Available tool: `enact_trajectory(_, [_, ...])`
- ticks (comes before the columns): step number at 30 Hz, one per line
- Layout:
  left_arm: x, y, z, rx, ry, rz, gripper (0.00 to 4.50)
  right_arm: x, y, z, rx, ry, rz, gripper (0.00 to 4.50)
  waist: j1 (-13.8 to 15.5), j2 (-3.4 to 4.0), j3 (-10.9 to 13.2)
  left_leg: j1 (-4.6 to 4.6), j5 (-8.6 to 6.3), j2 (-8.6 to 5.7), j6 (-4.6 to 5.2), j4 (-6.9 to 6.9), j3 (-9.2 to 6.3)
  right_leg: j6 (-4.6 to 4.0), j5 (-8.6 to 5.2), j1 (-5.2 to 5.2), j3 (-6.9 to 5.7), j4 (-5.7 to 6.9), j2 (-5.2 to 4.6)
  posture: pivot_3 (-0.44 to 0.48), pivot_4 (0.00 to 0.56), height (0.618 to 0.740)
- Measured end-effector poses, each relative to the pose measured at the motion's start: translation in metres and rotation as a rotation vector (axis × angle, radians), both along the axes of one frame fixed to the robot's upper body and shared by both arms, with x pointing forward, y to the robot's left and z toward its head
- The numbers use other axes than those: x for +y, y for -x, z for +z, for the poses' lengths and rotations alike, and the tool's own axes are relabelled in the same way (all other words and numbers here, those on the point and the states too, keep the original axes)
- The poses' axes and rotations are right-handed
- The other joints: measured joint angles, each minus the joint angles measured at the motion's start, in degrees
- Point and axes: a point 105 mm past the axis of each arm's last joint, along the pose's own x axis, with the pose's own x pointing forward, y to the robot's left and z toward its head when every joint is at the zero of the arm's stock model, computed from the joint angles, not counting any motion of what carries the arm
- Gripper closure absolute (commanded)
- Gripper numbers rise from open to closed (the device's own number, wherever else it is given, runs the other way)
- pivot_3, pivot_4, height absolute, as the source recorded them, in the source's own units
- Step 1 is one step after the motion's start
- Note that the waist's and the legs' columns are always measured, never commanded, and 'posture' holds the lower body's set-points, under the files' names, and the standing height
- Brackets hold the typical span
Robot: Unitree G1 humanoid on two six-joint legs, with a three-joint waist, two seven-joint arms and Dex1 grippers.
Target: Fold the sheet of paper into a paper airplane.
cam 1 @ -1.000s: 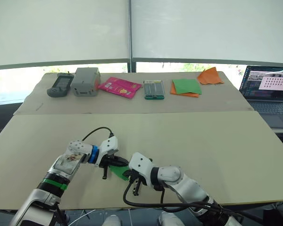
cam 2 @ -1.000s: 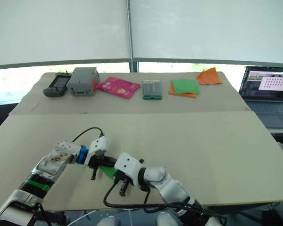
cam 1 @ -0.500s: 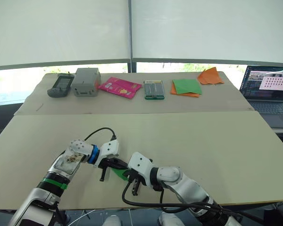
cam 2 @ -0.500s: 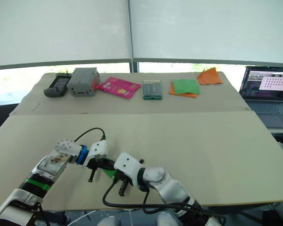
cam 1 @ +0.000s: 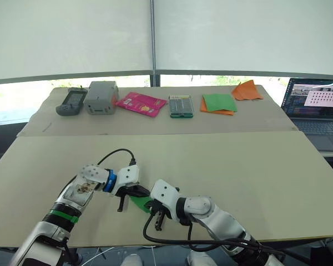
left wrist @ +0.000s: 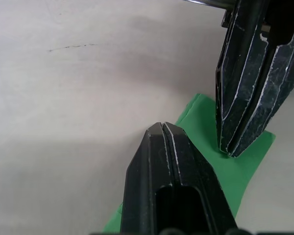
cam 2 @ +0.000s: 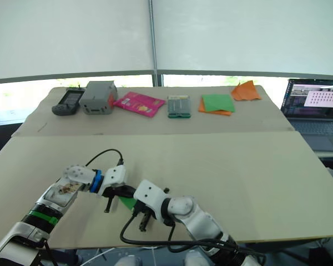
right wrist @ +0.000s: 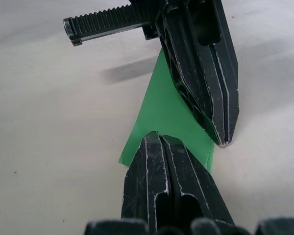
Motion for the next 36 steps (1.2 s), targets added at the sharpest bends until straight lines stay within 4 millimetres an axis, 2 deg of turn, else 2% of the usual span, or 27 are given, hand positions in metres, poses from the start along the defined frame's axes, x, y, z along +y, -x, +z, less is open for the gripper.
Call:
enact_trajectory(19, [0.031,-0.011,0.0,-0.013,-0.027,0.104,4.5,-0.004,0.001,-0.001,0.019,0.006,-0.016,4.45,-0.58,0.2,-0.12,0.01,-0.03,0.0,-0.04,-0.01,0.0,-0.01,-0.01,-0.01,0.0,0.0,0.0,0.0,0.15,0.74])
enact_trajectory(27, [0.035,-0.013,0.0,-0.026,-0.025,0.109,4.5,-0.007,0.001,-0.001,0.02,0.019,-0.031,4.45,-0.75,0.22,-0.13,0.08,-0.06,0.01,-0.09,-0.03,-0.01,-0.01,-0.01,-0.01,0.0,0.02,0.0,0.0,0.15,0.74])
enact_trajectory(28, [0.037,-0.014,0.0,-0.027,-0.025,0.121,4.5,-0.007,0.001,-0.001,0.021,0.02,-0.033,4.45,-0.75,0.21,-0.13,0.08,-0.06,0.01,-0.09,-0.03,-0.02,-0.01,-0.01,-0.02,0.0,0.02,0.0,0.0,0.15,0.74])
enact_trajectory(33, [0.073,-0.022,0.0,-0.03,-0.078,0.254,4.5,-0.007,0.002,0.0,0.021,0.02,-0.032,4.45,-0.86,0.27,-0.13,0.08,-0.07,0.01,-0.07,-0.05,-0.02,-0.01,-0.01,-0.05,0.0,0.0,0.0,0.0,0.15,0.74])
enact_trajectory(36, [0.078,-0.023,0.001,-0.037,-0.081,0.27,4.5,-0.008,0.002,0.0,0.02,0.023,-0.033,4.45,-0.7,0.3,-0.15,0.08,-0.07,0.01,-0.07,-0.06,-0.02,-0.02,-0.02,-0.05,0.0,0.0,0.0,0.0,0.15,0.74])
